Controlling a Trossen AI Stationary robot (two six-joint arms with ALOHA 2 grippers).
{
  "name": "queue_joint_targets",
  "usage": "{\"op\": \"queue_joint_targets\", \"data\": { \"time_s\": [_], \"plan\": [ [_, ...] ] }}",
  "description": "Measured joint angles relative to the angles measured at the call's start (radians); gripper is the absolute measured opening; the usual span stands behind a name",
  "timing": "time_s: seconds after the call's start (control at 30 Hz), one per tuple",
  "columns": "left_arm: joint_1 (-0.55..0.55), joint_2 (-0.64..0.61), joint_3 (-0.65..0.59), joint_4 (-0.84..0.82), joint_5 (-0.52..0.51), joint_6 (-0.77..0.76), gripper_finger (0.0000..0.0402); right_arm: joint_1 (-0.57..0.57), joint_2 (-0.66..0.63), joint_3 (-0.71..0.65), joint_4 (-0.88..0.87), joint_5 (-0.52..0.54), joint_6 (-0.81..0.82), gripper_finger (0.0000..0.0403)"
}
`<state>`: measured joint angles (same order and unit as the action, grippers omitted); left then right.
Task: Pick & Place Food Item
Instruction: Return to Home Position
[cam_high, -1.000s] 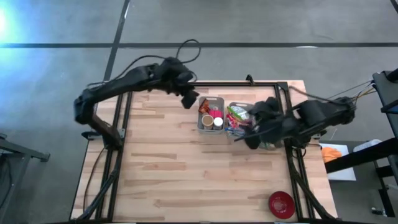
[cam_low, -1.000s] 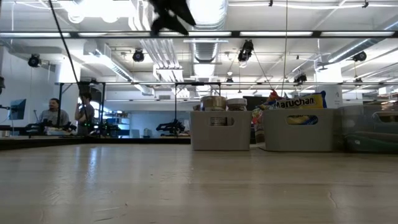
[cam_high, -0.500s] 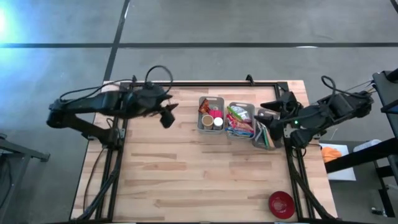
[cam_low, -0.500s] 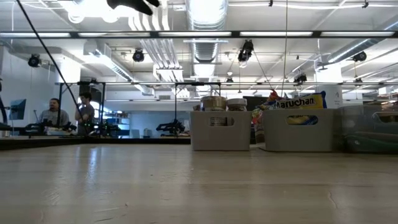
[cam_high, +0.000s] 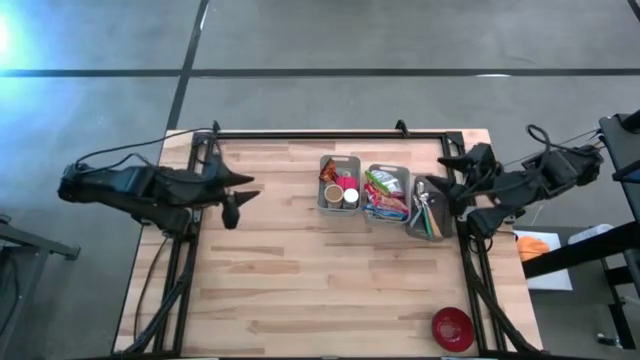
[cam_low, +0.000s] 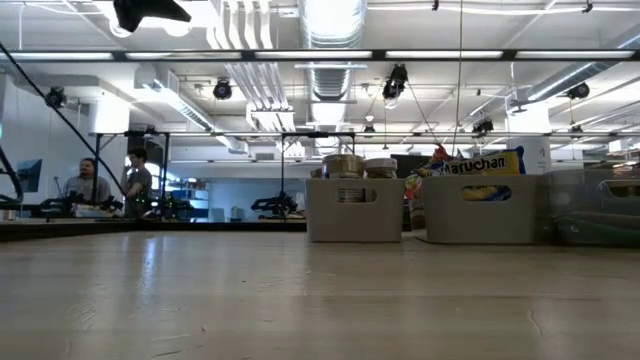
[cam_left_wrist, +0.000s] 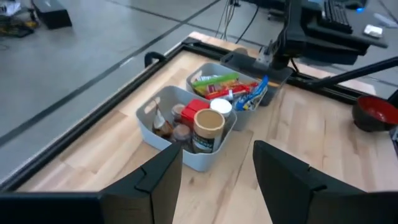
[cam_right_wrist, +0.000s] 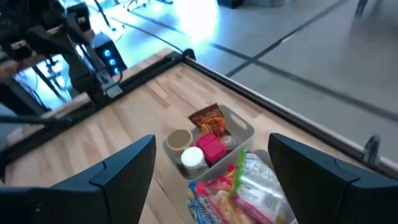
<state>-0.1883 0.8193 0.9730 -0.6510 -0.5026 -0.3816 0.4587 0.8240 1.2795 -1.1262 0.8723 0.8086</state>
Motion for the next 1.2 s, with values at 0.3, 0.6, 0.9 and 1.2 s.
{"op": "queue_joint_targets", "data": {
  "time_s": [0.3,0.6,0.9,1.2],
  "plan": [
    [-0.004,-0.179,-0.16,-0.035,0.04,-0.146,0.0199,0.0,-0.131,-0.147,0.03,0.021,0.102,0.0309],
    [-0.007,-0.332,-0.439,0.246,0.197,-0.09,0.0199,0.0,-0.266,-0.418,0.415,-0.096,-0.169,0.0309],
    [-0.007,-0.532,-0.622,0.339,0.208,-0.072,0.0199,0.0,-0.429,-0.621,0.632,-0.203,-0.276,0.0309],
    [-0.007,-0.738,-0.697,0.338,0.208,0.018,0.0199,0.0,-0.669,-0.773,0.749,-0.253,-0.345,0.0309]
  ]
}}
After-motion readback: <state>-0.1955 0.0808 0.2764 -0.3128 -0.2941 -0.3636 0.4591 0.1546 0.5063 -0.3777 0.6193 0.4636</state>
